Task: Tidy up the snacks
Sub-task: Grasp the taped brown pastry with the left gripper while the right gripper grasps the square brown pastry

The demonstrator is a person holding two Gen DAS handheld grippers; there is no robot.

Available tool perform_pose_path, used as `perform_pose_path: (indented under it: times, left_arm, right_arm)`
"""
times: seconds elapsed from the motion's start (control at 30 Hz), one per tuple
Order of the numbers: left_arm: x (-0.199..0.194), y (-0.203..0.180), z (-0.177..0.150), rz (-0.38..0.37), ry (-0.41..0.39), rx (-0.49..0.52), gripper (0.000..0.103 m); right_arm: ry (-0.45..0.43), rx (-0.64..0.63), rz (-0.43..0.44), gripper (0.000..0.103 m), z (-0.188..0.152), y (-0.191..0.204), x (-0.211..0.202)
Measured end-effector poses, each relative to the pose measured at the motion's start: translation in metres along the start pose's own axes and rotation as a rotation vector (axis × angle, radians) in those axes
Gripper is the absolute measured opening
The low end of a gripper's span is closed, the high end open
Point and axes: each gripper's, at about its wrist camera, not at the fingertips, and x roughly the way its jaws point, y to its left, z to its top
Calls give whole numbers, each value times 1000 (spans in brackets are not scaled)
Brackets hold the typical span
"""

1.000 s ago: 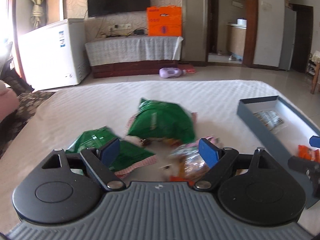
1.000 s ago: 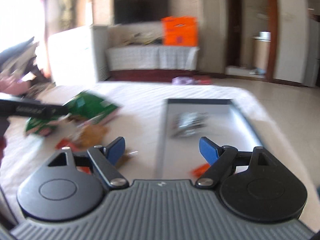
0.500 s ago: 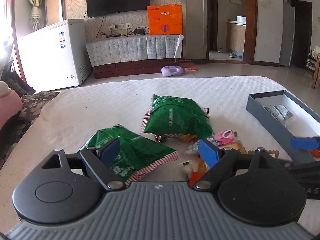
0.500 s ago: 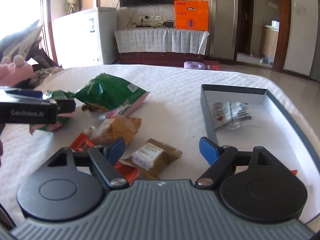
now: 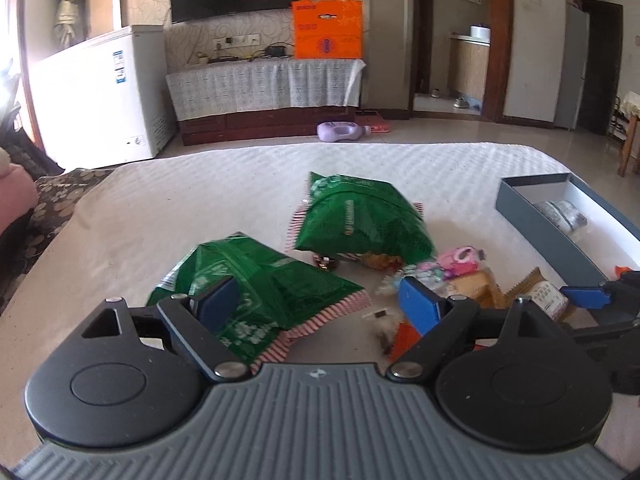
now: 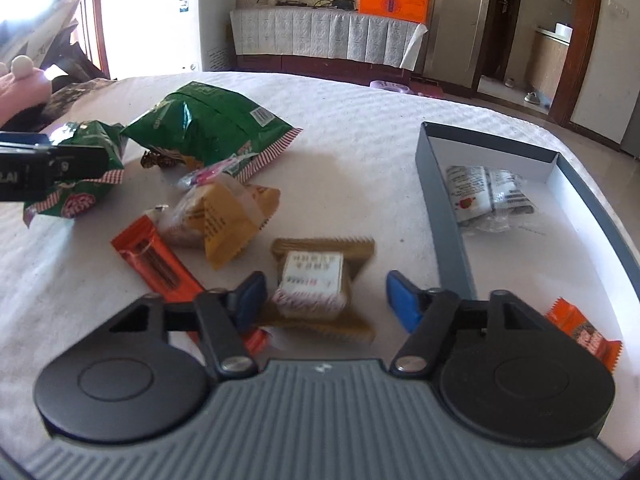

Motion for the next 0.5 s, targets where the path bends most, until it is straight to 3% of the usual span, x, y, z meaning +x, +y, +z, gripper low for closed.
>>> perform_pose_path:
  times: [0.13,0.3,0.5]
  left_arm:
    - [6,-22,-2,-74,16,42,90]
    - [31,-50,-5,-68,57,130,90]
    - [64,-70,-1,-132,109,105,90]
  right_arm:
    - [11,-23,39,57,-8,-6,-16]
    - [17,-61,65,57,-17,-9,-28]
    - [20,-82,88,57,-21,-10,-31]
